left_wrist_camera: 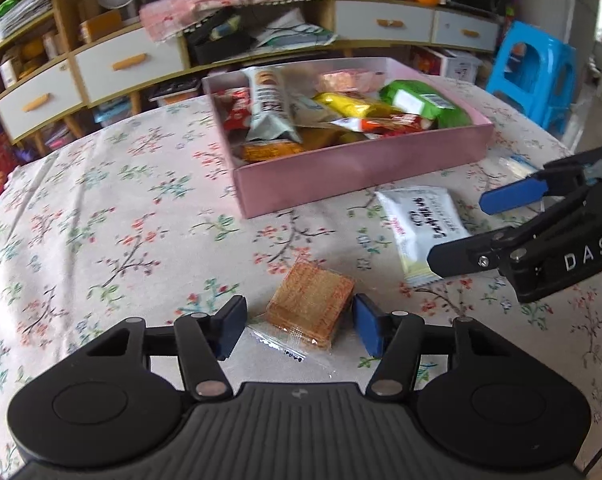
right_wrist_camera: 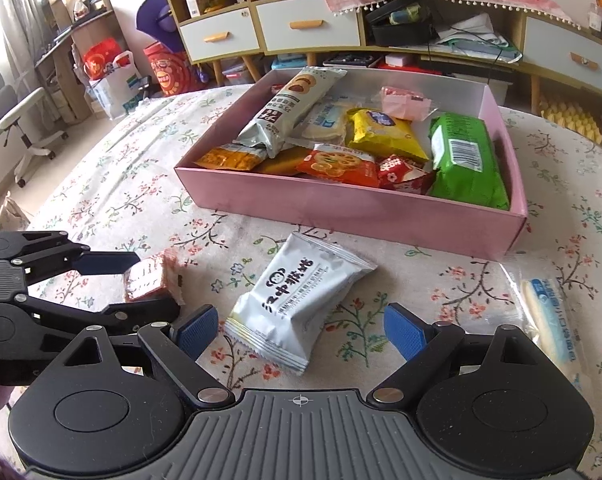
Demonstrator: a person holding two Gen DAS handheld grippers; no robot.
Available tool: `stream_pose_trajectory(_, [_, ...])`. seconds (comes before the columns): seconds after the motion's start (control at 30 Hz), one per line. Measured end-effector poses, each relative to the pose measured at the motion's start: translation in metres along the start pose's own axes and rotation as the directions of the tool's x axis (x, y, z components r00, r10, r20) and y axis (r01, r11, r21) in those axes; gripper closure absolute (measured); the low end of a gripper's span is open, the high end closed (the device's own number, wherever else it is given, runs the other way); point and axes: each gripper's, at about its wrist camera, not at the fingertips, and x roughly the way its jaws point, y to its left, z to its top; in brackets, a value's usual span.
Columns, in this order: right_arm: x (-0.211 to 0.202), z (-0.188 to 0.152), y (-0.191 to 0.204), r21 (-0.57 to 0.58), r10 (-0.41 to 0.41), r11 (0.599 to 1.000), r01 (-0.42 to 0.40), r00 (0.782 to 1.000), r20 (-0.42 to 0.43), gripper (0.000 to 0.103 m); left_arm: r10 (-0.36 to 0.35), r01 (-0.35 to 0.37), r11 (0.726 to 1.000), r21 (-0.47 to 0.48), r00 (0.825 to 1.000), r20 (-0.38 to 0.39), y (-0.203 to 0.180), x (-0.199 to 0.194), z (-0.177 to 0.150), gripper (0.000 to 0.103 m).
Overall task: Organize snacks
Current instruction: 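Grasp the wafer cracker square with the left tool while the right tool grasps the white printed pack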
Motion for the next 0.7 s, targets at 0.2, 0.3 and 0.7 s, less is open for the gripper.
stream_pose_trajectory(0.2, [0.010, 0.001, 0.010, -0.023, -0.011, 1.000, 0.011, 1.000, 0.019, 0.011, 0.064, -0.065, 0.995, -0.077, 0.998, -0.015, 0.018, -0.003, -0.003, 0.048])
stream_pose_trajectory(0.3, [0.016, 0.002, 0.013, -0.030, -0.027, 0.999, 0.028, 0.999, 0.025, 0.011, 0.049, -0.050, 0.995, -0.091, 0.999, -0.009, 0.024, -0.005, -0.005, 0.047])
stream_pose_trajectory(0.7, [0.016, -0.008, 0.004, -0.156, -0.082, 0.984, 0.087, 0.996, 0.041, 0.009, -0.024, 0.022, 0.999, -0.045, 0.999, -0.032, 0.025, -0.004, -0.008, 0.026])
